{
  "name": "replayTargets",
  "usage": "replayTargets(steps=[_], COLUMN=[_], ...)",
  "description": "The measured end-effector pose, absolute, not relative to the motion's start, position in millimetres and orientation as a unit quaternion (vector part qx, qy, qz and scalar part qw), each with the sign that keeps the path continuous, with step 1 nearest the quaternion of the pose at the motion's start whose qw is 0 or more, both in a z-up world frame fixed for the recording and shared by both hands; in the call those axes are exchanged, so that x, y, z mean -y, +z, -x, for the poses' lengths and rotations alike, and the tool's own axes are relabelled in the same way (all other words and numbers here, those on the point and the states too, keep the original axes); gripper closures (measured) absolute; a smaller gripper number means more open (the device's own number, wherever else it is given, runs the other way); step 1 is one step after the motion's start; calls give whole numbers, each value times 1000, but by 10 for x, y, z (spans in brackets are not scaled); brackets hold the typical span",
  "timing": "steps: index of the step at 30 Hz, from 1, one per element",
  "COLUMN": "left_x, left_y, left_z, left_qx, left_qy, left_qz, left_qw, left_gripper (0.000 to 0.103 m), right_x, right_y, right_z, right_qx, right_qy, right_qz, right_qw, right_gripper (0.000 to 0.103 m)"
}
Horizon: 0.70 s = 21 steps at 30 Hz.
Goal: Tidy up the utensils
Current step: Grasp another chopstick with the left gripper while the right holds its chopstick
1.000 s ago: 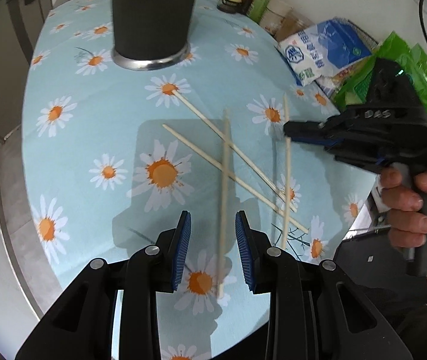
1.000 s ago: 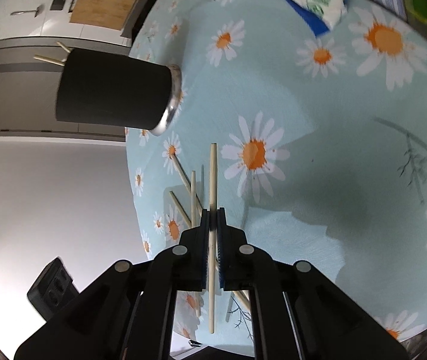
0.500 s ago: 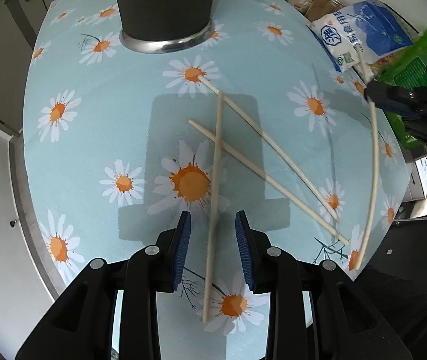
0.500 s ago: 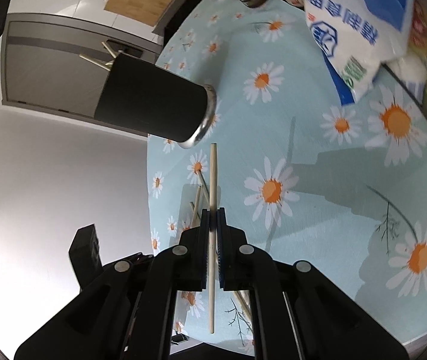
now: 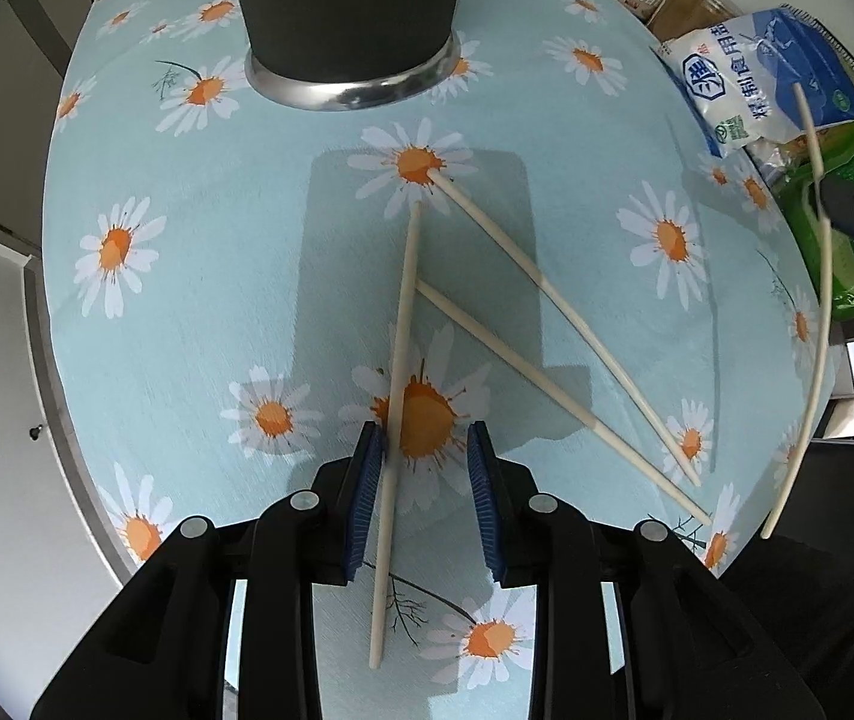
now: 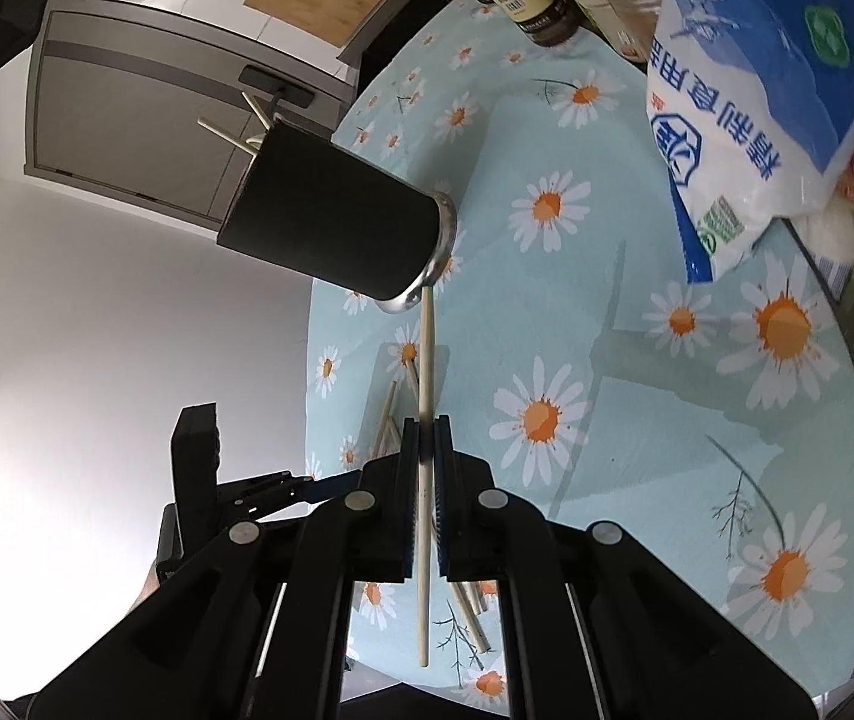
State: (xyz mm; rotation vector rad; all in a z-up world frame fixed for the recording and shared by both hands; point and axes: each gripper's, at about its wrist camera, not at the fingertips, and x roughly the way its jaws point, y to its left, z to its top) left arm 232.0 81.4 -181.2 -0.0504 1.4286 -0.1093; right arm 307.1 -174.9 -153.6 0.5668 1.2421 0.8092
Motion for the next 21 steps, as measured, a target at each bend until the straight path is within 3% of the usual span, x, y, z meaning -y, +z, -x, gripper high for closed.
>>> replayTargets(steps=[2, 5, 21], left_x=[-810, -798, -826], left_y=[-1821, -1837, -1815], left_z=[-2365, -2469, -2401], left_qx=[-658, -663, -653], left_qy=[-45, -35, 31], left_qz=[17, 9, 25], left_qw=[752, 748, 756], left_gripper=[87, 95, 99], right_x=[1750, 1756, 1626], right_y=[-1523, -1500, -1363], right_z=[-3101, -3147, -3439], right_qx=[-557, -555, -546], right_qy=[368, 377, 440], right_qz=[-252, -247, -188], right_qw=[700, 699, 688], right_gripper=[97, 97, 97])
